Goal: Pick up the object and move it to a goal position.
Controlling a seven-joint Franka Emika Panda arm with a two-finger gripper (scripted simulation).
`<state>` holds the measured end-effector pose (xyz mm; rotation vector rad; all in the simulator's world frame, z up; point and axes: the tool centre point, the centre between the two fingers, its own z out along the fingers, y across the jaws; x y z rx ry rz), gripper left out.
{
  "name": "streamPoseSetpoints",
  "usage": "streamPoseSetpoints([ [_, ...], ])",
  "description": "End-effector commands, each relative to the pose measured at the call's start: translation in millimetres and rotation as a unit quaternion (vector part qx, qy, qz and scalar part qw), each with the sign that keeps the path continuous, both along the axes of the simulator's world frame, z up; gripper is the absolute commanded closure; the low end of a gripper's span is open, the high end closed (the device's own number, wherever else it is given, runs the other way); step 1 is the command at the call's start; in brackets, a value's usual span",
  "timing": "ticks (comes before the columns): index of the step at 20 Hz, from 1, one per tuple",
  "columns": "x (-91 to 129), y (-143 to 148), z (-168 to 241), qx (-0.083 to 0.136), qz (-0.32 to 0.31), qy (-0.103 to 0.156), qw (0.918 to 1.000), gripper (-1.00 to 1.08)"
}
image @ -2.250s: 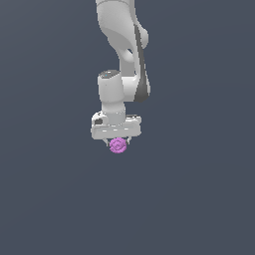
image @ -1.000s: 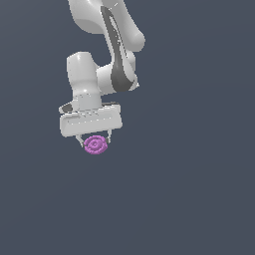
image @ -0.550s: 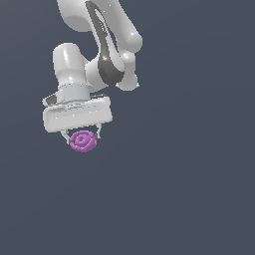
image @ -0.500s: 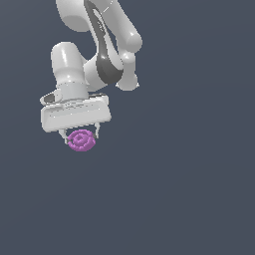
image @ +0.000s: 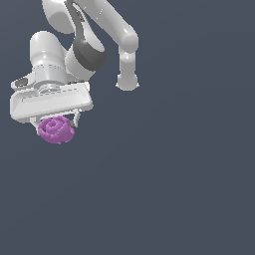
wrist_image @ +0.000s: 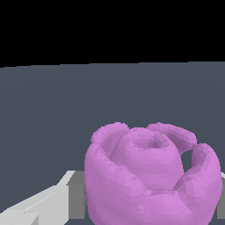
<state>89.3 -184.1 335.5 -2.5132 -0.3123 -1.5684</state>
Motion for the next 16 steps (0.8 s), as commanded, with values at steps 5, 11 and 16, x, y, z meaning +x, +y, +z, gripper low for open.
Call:
streamPoseSetpoints([
  [5,1.1,-28.2,41.1,0.012,0.016,-0.068,0.9975,1.08],
  [11,0.1,-45.8,65.9,0.021,0.028,-0.112,0.9931,1.08],
  [16,-0.6,-54.2,78.0,0.026,0.036,-0.134,0.9901,1.08],
])
